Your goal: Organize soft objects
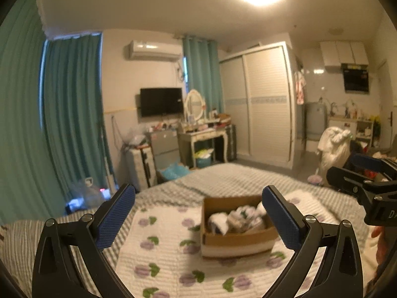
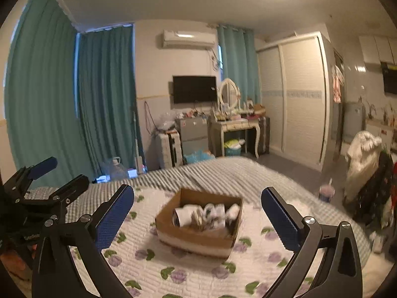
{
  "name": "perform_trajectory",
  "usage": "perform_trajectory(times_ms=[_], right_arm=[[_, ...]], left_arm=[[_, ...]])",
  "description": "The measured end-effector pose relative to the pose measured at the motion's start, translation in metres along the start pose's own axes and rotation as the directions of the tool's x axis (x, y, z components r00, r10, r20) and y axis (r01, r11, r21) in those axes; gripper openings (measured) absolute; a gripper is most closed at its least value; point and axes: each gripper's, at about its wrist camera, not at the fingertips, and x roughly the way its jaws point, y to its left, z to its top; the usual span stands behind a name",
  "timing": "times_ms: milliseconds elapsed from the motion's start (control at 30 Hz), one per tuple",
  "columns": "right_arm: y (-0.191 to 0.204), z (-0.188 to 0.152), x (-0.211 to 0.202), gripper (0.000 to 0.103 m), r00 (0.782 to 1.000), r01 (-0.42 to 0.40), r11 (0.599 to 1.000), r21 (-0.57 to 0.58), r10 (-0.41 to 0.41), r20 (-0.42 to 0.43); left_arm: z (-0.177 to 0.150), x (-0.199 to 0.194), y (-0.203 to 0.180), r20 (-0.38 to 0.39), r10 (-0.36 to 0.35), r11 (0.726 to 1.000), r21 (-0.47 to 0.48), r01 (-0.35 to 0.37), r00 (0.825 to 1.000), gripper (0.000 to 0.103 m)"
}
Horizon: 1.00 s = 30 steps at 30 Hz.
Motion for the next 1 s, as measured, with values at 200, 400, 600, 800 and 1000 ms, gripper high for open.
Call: perform_trajectory(times_ms=[200,400,600,800,1000], right_arm=[[-0.012,-0.063,0.047,0.103,0.995,0.051,0.998,0.036,-0.047,-0.093],[-0.022,-0.085,0.066,0.103,0.989,0.077,0.996,0.035,-0.072,-0.128],[-0.025,-0.084,0.067,0.103,0.989,0.083,0.996,0.041,-0.077,-0.126],[-0.025,-0.081,0.062,0.103,0.989,0.086,0.995,0.047,-0.080,-0.125],[-0.026,-0.081,0.061,0.103,0.988,0.090,0.995,0.053,-0.082,-0.129]], left_arm=[[-0.054,0.030,0.005,-0.080,0.049,0.999,-0.014,-0.050,0.996,0.103],[-0.074,0.034,0.003,-0.093,0.044,0.999,0.000,-0.045,0.995,0.103],[-0.077,0.039,0.006,-0.121,0.020,0.999,-0.028,-0.024,0.992,0.103],[-0.078,0.040,0.008,-0.136,0.005,0.999,-0.044,-0.011,0.991,0.103],[-0.080,0.043,0.008,-0.148,-0.012,0.999,-0.045,0.006,0.989,0.103]])
